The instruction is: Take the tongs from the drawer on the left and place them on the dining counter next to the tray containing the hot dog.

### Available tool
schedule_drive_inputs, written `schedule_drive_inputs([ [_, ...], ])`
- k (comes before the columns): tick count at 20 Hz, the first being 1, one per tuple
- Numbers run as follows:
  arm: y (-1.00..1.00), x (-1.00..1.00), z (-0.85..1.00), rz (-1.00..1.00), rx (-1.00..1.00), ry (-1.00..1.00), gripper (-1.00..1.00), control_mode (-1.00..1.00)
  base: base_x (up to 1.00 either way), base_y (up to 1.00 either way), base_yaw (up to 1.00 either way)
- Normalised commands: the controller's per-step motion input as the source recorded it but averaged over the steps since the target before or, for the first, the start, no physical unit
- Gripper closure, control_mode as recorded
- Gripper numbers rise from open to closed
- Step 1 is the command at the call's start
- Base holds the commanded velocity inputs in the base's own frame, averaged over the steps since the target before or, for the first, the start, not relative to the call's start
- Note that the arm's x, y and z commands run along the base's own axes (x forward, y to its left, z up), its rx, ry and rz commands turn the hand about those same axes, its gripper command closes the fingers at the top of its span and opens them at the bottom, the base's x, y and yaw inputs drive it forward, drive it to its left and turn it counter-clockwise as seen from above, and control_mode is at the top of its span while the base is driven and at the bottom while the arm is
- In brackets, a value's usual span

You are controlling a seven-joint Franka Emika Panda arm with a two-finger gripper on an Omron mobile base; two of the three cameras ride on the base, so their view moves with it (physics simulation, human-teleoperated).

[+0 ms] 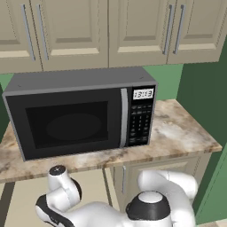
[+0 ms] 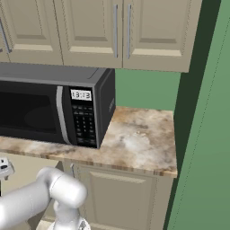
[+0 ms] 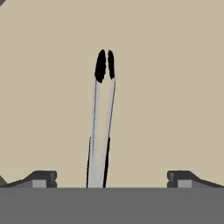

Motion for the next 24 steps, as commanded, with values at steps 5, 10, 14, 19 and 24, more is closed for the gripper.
schedule_drive_inputs([
  [5, 0.13, 0.04, -0.35, 0.0, 0.0, -0.03, -1.0, -1.0, 0.0, 0.0, 0.0],
  [10, 0.22, 0.06, -0.22, 0.0, 0.04, -0.09, -1.0, -1.0, 0.0, 0.0, 0.0],
  [14, 0.2, 0.0, -0.35, 0.0, 0.05, -0.02, -1.0, -1.0, 0.0, 0.0, 0.0],
  [19, 0.0, 0.0, -0.65, 0.0, 0.11, -0.02, -1.0, -1.0, 0.0, 0.0, 0.0],
  [24, 0.0, 0.0, -0.55, 0.0, 0.11, -0.05, 1.0, -1.0, 0.0, 0.0, 0.0],
])
